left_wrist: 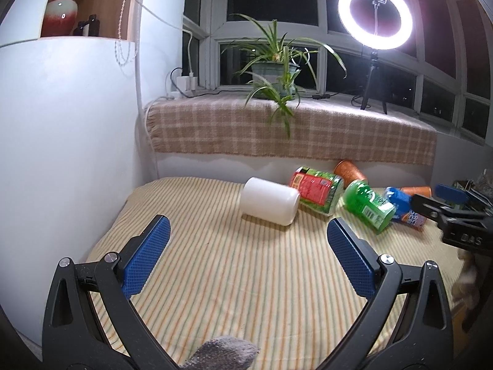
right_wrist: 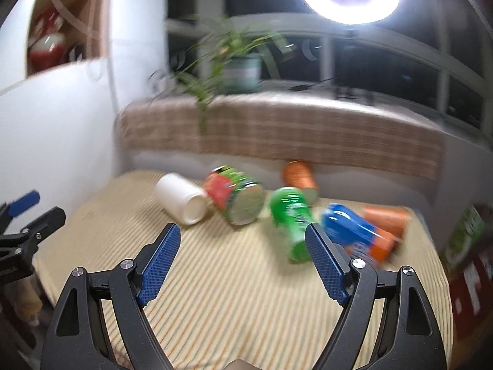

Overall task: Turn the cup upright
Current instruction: 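Reach the right tool to the white cup and close around it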

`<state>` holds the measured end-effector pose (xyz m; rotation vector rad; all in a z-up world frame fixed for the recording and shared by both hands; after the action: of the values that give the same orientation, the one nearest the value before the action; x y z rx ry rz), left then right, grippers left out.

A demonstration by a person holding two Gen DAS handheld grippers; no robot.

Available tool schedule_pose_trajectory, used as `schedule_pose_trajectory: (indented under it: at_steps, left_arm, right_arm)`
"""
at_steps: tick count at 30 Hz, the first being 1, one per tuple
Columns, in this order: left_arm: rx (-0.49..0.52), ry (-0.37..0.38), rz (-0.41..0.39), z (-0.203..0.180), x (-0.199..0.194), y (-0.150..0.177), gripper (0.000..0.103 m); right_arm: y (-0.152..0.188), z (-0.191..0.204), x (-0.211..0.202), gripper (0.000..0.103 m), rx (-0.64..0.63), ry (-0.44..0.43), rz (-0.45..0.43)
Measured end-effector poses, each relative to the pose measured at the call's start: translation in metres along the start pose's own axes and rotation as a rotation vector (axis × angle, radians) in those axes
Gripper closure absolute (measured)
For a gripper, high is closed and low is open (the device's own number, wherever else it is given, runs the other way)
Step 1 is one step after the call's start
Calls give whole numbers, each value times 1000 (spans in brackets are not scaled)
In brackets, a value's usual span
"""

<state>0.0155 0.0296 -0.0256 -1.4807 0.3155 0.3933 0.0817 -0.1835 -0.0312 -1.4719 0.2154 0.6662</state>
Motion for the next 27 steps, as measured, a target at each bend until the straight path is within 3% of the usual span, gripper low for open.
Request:
schedule_pose_trajectory:
  at_steps: [13,21,27]
  left_arm:
    - [-68,-39,141,41,9,35,0]
    - [-127,-87,170,71,6,53,0]
    - [-160,-124,176,91,3,58,0]
  right_arm:
    - [-27,67,96,20,-294,-193,204]
    - [-25,105,159,20,-496,-223,362]
    - [-28,119,205,20,-573,-181,436]
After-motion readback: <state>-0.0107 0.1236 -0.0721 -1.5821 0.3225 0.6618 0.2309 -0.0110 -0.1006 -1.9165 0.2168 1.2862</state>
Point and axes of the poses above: each gripper's, at about its wrist camera, not at the fingertips, and x roughly the way its jaws point, z to its left, y to its underside, the point moved 3 cm from there along x, roughly the way its jaws point, and after that the axes turned 6 degrees about x, right-handed, at the moved point
